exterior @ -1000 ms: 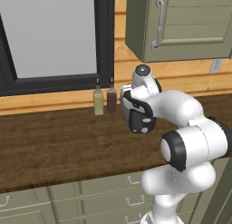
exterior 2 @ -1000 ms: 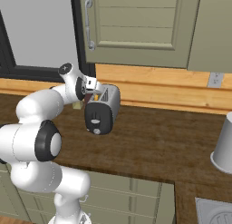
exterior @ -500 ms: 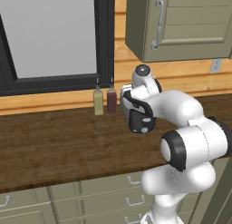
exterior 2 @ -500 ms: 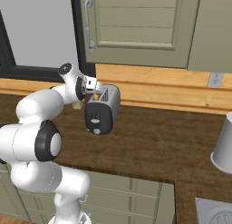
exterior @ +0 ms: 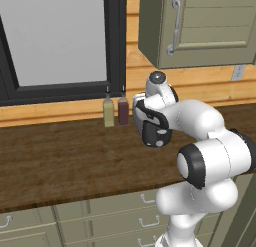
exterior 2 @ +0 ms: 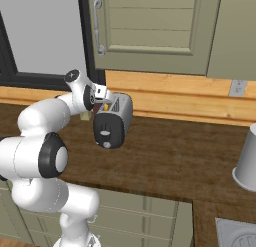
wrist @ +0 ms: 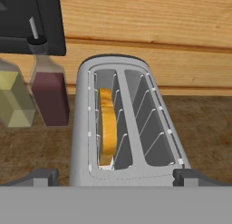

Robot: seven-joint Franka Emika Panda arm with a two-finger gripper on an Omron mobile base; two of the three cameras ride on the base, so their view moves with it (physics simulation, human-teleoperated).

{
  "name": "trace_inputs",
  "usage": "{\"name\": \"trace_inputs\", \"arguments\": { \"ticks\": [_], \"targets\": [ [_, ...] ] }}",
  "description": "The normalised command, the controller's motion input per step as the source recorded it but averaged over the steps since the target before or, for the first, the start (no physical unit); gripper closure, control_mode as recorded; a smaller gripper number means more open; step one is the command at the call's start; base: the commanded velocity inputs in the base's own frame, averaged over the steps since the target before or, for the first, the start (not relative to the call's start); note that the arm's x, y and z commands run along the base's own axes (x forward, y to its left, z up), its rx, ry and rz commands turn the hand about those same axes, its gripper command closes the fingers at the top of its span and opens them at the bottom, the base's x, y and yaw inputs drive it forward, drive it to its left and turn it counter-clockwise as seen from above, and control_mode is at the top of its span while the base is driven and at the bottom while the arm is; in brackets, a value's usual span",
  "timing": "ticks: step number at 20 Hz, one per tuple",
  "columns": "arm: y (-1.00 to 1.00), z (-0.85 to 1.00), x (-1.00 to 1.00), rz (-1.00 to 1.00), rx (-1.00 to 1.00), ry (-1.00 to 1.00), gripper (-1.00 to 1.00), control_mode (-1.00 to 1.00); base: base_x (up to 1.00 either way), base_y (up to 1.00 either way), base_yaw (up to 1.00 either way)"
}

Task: Start the toaster. Once the lever pops up, take the bread to the plate on the dining counter.

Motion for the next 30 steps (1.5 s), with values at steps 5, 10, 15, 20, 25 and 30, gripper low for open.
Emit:
{"name": "trace_inputs", "arguments": {
  "ticks": [5, 10, 15, 20, 25, 30],
  "targets": [
    [0.00, 0.00, 0.00, 0.00, 0.00, 0.00, -1.00, -1.00, 0.00, 0.00, 0.00],
    [0.00, 0.00, 0.00, 0.00, 0.00, 0.00, -1.00, -1.00, 0.00, 0.00, 0.00],
    [0.00, 0.00, 0.00, 0.00, 0.00, 0.00, -1.00, -1.00, 0.00, 0.00, 0.00],
    [0.00, 0.00, 0.00, 0.00, 0.00, 0.00, -1.00, -1.00, 0.00, 0.00, 0.00],
    [0.00, 0.00, 0.00, 0.00, 0.00, 0.00, -1.00, -1.00, 0.00, 0.00, 0.00],
    [0.00, 0.00, 0.00, 0.00, 0.00, 0.00, -1.00, -1.00, 0.00, 0.00, 0.00]
  ]
}}
